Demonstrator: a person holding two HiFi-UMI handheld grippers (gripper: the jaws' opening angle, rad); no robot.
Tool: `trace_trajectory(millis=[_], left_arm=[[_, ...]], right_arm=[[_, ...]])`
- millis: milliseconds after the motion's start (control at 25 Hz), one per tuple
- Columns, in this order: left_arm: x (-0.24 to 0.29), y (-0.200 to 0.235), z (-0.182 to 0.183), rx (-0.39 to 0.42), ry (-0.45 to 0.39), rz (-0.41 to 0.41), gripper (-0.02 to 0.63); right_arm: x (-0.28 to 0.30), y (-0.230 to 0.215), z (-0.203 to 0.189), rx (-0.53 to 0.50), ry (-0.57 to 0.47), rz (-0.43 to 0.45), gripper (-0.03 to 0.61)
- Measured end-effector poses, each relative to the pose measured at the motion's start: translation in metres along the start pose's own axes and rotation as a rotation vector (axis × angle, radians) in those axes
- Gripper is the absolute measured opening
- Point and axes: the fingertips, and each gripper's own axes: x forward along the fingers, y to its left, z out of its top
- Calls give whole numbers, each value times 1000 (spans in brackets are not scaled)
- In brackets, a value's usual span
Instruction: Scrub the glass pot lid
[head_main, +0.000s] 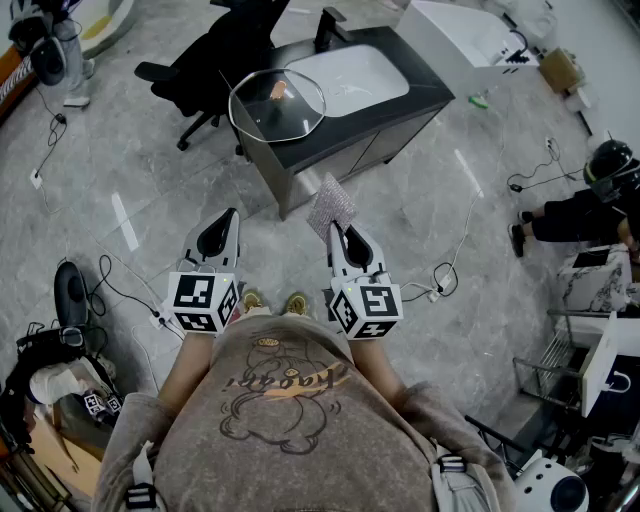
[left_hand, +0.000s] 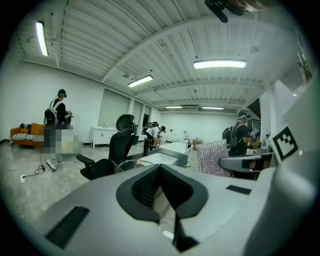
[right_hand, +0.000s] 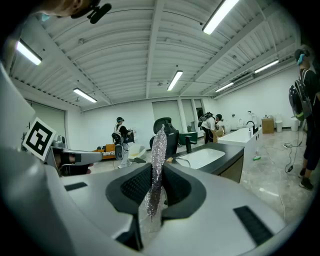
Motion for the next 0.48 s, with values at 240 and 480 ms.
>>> trace_trajectory(millis=[240, 480], left_arm=[[5, -6, -3, -6, 14, 13, 17], [13, -15, -11, -10, 27, 43, 17]], right_arm=[[2, -7, 0, 42, -6, 39, 77], [-2, -25, -2, 33, 1, 70, 77]])
